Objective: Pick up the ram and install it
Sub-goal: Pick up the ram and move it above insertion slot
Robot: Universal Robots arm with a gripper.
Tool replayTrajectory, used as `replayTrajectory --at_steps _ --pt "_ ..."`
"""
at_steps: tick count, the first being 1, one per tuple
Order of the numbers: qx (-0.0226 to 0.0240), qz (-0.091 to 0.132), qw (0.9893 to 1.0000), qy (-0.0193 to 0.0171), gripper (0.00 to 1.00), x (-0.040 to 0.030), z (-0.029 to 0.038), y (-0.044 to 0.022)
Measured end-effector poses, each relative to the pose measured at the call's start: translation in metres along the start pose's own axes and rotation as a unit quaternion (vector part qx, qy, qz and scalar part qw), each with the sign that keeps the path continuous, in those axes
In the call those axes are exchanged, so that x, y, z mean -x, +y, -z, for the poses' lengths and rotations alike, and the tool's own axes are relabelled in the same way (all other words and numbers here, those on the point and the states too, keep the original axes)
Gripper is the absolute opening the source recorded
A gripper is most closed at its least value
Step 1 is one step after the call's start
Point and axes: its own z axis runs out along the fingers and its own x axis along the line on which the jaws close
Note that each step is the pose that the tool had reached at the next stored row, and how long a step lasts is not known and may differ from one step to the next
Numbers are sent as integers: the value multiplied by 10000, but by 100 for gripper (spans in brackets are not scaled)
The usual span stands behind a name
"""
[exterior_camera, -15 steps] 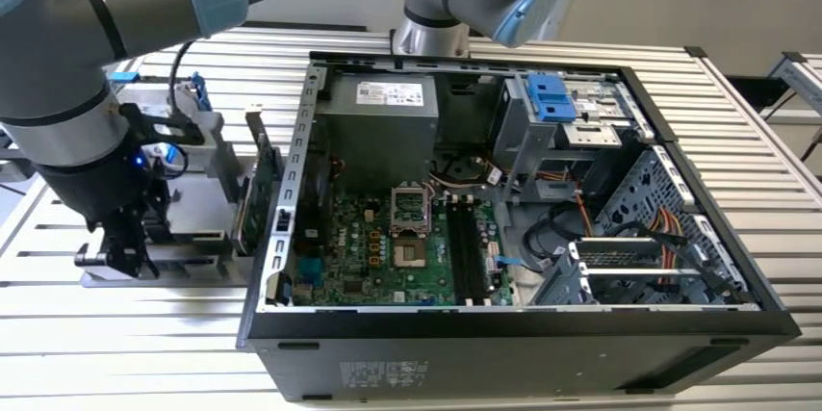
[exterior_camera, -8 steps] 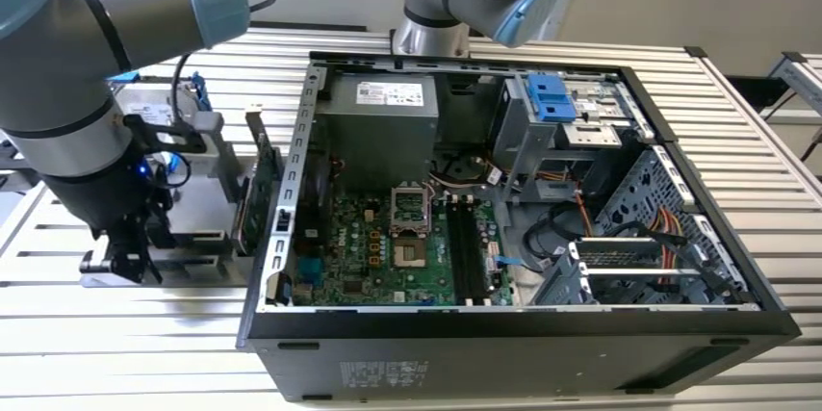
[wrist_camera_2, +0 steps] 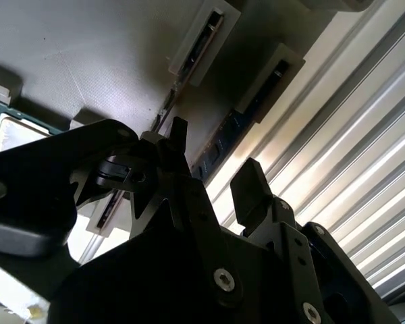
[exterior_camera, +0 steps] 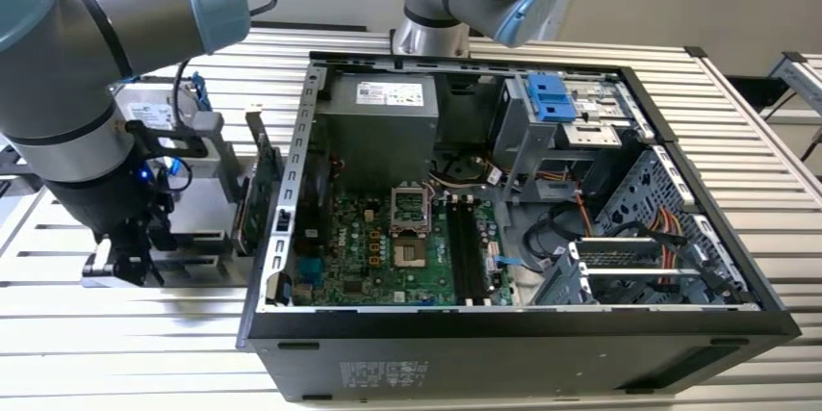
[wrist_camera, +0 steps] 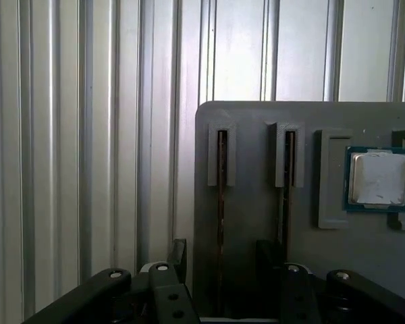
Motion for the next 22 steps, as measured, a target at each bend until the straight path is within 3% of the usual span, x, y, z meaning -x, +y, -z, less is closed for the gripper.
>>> replayTrajectory --at_steps 13,14,22 --pt "3 -2 10000 0 100 -3 -1 1" --pt "3 -2 10000 0 0 -3 -2 0" --pt "5 -2 10000 0 0 -3 -1 0"
